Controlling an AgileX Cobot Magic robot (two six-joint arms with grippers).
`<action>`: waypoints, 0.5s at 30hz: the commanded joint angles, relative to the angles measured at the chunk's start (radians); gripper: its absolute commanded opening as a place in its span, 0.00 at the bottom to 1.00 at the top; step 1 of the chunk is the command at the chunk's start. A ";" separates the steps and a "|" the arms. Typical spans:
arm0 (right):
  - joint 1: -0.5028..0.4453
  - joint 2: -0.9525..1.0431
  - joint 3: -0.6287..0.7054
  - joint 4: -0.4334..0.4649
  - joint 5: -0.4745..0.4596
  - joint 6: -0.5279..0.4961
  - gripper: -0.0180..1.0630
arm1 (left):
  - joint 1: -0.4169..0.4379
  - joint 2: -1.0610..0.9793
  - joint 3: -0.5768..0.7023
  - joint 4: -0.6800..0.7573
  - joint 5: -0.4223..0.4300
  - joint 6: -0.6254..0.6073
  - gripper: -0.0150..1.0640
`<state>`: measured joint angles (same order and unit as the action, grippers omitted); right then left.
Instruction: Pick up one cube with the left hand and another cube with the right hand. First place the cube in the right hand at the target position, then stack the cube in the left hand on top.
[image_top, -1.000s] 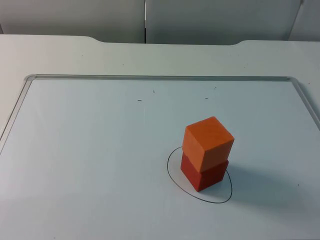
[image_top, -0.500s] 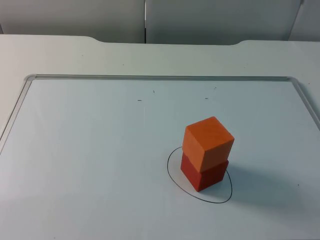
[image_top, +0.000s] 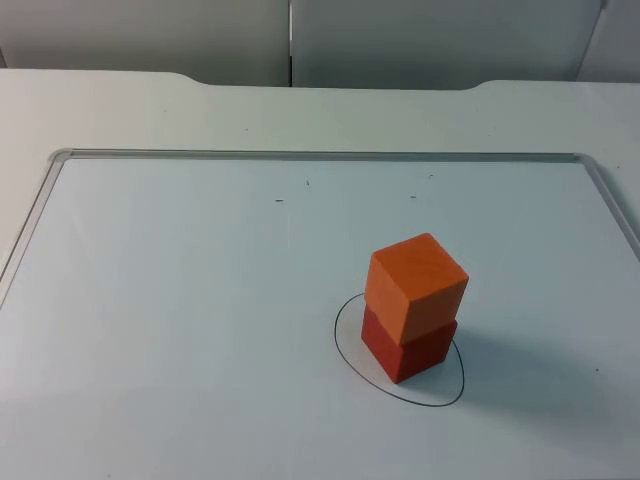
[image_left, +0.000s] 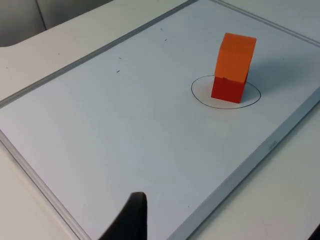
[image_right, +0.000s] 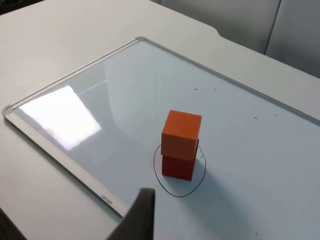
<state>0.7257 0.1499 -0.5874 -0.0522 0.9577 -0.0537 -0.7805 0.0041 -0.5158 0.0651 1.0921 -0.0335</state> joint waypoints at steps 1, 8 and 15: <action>0.004 -0.005 0.006 0.006 -0.013 -0.006 0.88 | -0.004 -0.004 0.003 -0.007 -0.014 -0.003 0.98; 0.004 -0.005 0.006 0.006 -0.013 -0.011 0.88 | -0.004 -0.004 0.003 -0.014 -0.014 0.007 0.98; 0.004 -0.005 0.006 0.006 -0.013 -0.029 0.88 | -0.004 -0.004 0.003 -0.014 -0.014 0.007 0.98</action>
<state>0.7257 0.1499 -0.5874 -0.0522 0.9577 -0.0728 -0.7805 0.0041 -0.5158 0.0631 1.0921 -0.0275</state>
